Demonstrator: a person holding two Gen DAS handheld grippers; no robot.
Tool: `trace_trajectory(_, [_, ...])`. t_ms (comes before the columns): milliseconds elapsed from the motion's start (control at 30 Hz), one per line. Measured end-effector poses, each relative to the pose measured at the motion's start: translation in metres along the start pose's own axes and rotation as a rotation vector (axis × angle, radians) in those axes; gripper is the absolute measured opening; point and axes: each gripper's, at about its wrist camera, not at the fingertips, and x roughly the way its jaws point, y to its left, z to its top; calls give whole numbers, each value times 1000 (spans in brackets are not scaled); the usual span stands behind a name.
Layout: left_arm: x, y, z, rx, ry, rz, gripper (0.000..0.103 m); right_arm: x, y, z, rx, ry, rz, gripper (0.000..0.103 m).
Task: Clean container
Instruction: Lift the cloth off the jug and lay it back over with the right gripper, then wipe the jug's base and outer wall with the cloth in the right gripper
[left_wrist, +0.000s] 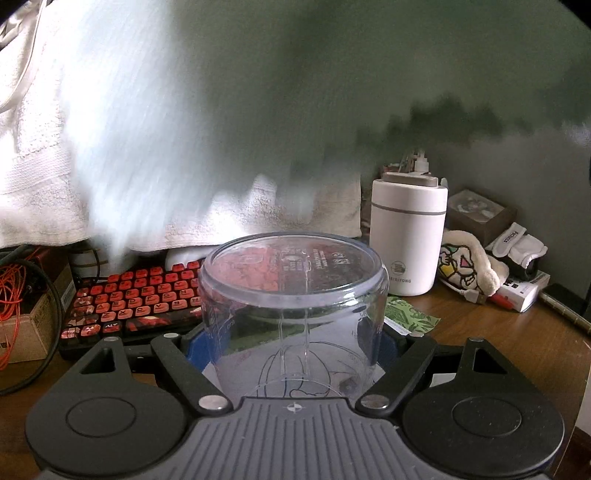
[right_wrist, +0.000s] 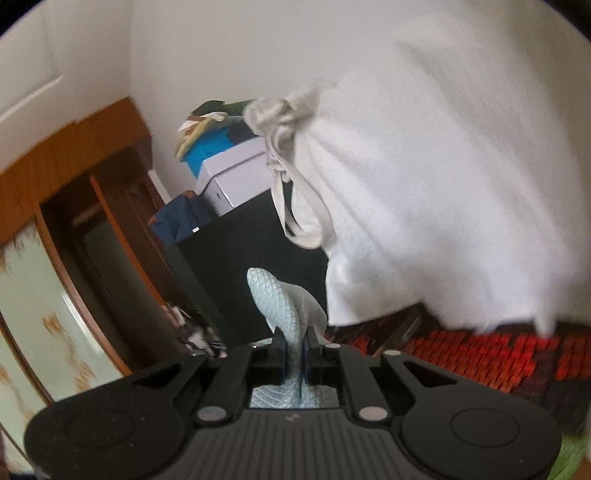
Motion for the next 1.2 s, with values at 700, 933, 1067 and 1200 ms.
trace_trajectory(700, [0, -1, 1, -1, 0, -2, 83, 72, 3, -80, -585, 211, -459, 9])
trace_trajectory(933, [1, -2, 1, -1, 0, -1, 83, 71, 6, -92, -636, 191, -473, 47])
trace_trajectory(1067, [1, -2, 1, -1, 1, -1, 83, 60, 17, -96, -670, 123, -435, 49])
trace_trajectory(1200, [1, -1, 1, -1, 1, -1, 83, 48, 21, -93, -629, 77, -364, 34])
